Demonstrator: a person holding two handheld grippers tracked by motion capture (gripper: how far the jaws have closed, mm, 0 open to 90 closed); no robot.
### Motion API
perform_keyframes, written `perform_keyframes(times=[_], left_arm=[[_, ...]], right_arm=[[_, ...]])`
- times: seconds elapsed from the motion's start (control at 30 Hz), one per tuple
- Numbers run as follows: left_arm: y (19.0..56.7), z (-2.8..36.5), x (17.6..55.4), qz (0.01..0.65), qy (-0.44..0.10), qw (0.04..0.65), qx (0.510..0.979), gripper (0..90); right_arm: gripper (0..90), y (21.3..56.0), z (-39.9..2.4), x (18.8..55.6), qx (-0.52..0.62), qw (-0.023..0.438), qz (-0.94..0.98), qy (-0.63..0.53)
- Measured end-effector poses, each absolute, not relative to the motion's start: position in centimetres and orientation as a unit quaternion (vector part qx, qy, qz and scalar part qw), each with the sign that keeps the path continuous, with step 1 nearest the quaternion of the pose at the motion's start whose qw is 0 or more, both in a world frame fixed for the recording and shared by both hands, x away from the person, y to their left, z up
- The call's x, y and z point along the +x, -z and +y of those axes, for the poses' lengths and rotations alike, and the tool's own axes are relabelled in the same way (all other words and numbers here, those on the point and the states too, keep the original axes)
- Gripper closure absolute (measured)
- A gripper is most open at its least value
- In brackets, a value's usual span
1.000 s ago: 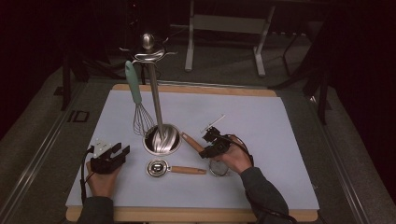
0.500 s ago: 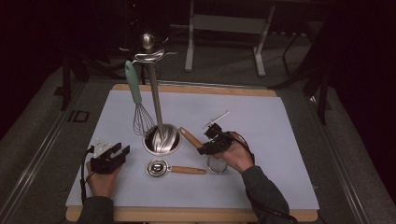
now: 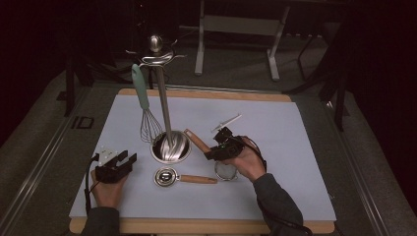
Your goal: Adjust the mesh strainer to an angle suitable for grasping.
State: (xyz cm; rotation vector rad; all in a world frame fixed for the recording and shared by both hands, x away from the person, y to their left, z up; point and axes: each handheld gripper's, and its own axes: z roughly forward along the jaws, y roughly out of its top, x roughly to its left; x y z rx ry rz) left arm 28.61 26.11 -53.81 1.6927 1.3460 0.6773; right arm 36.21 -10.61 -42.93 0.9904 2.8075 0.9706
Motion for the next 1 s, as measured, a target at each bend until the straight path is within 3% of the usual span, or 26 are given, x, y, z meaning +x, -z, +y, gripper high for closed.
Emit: perform_keyframes(times=[1.0], left_arm=[[53.8,26.1,28.7,0.536,-0.271,0.422,0.679,59.0]], right_arm=[[71.1,38.7,-11.5,36.0,0.295,0.024,0.872,-0.389]])
